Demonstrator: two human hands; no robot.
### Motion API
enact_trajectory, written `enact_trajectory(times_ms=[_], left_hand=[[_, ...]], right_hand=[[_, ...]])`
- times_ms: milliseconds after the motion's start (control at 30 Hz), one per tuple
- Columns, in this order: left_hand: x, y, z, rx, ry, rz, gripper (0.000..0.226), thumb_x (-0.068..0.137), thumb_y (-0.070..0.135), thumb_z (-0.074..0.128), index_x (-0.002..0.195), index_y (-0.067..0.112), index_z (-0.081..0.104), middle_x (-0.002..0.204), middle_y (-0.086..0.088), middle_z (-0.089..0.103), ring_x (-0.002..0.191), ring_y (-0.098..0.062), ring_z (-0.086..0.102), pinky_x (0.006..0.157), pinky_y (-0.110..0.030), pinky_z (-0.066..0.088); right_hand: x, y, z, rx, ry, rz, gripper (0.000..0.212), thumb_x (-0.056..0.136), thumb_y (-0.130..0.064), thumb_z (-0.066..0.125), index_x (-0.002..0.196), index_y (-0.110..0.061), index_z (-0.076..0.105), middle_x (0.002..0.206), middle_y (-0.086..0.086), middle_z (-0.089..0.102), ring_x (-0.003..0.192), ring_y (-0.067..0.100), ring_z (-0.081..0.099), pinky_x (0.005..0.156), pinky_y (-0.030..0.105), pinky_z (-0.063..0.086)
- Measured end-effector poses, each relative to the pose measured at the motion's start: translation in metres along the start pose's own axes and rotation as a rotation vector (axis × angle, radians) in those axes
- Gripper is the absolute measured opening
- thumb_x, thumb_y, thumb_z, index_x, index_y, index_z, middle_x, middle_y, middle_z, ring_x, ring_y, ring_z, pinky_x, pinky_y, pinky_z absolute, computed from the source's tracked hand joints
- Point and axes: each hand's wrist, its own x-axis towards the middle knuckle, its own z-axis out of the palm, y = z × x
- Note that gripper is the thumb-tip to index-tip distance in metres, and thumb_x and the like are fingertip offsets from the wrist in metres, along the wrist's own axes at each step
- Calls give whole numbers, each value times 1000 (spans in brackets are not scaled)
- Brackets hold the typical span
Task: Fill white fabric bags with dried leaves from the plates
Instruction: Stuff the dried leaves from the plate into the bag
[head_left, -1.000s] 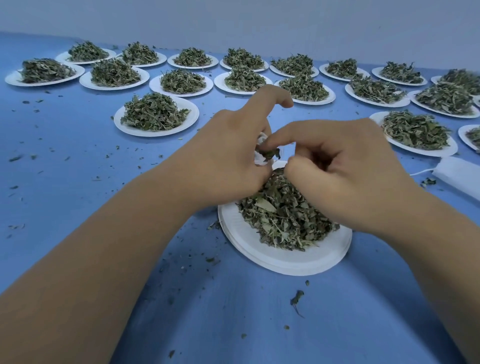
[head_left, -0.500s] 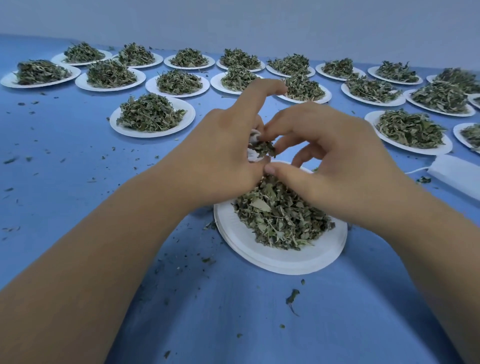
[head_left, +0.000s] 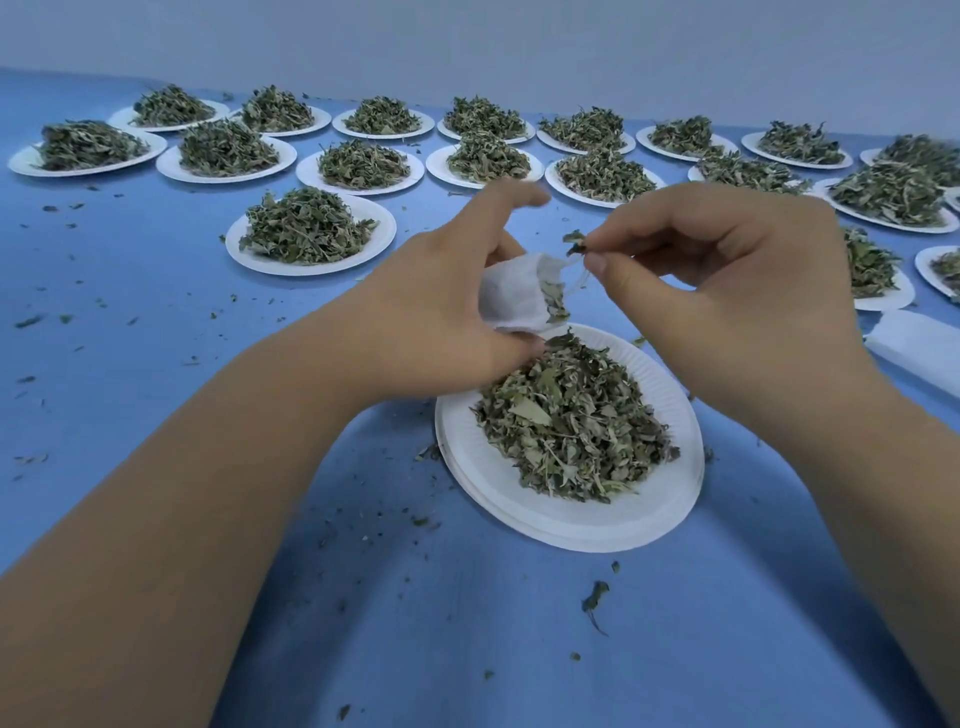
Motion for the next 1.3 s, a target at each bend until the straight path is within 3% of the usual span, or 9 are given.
enact_trajectory(times_ms=[233,400,600,733,933,1033,1100,1200,1300], left_hand=[[2,-11,-10,130,-73,-99,16,83,25,74,92,25,61,88,4,63,80,-15,59,66,-33,44],[3,-13,-14,113,25,-123,18,84,21,72,87,19,55,83,-4,59,72,-22,54,60,-34,38],[1,-2,-6,47,58,-36,17,82,23,72,88,26,55,78,6,57,67,-10,51,56,-21,38],[1,1,1,7,81,19,18,78,29,69,92,23,60,78,4,60,70,-12,54,57,-27,40],[3,-4,4,-3,111,1,11,83,23,71,87,20,61,77,-1,59,67,-17,53,53,-20,36],[3,-4,2,-18,132,14,13,84,23,72,89,17,62,79,-2,60,68,-18,53,52,-21,35],[3,-2,4,-23,140,31,16,84,25,73,89,14,62,78,-4,60,69,-21,53,54,-26,35],[2,2,6,-50,122,49,15,79,25,74,84,17,62,69,13,60,61,2,51,54,-14,34],[2,3,7,-47,116,48,14,77,22,74,80,18,61,67,12,58,62,2,50,54,-12,34]], right_hand=[[3,2,-3,118,24,99,20,87,-8,75,86,-27,74,74,-24,71,72,1,69,70,15,52],[6,3,-8,143,100,143,20,87,-9,75,84,-28,74,73,-18,72,68,2,67,66,17,53],[-4,-5,3,-27,-30,47,19,88,-15,76,86,-34,76,80,-18,73,70,12,67,64,27,52],[-8,-8,11,-117,-121,1,15,88,-14,70,89,-27,77,71,-26,60,61,-3,57,62,6,35],[-8,-8,4,11,-166,97,34,93,-8,59,105,-35,77,72,-24,61,52,4,52,58,8,35],[-4,-11,-1,-81,-160,83,31,83,-21,56,97,-40,76,109,-25,63,101,-3,58,84,15,40],[-4,-13,1,-171,-260,75,26,82,-30,55,95,-46,72,149,-16,46,146,7,28,115,29,28],[-6,-14,7,-196,-467,130,17,83,-44,53,89,-52,66,168,-20,12,154,1,-12,125,45,10],[-8,-14,9,-86,-463,132,19,88,-45,54,98,-48,70,168,-17,16,153,-3,-8,119,25,9]])
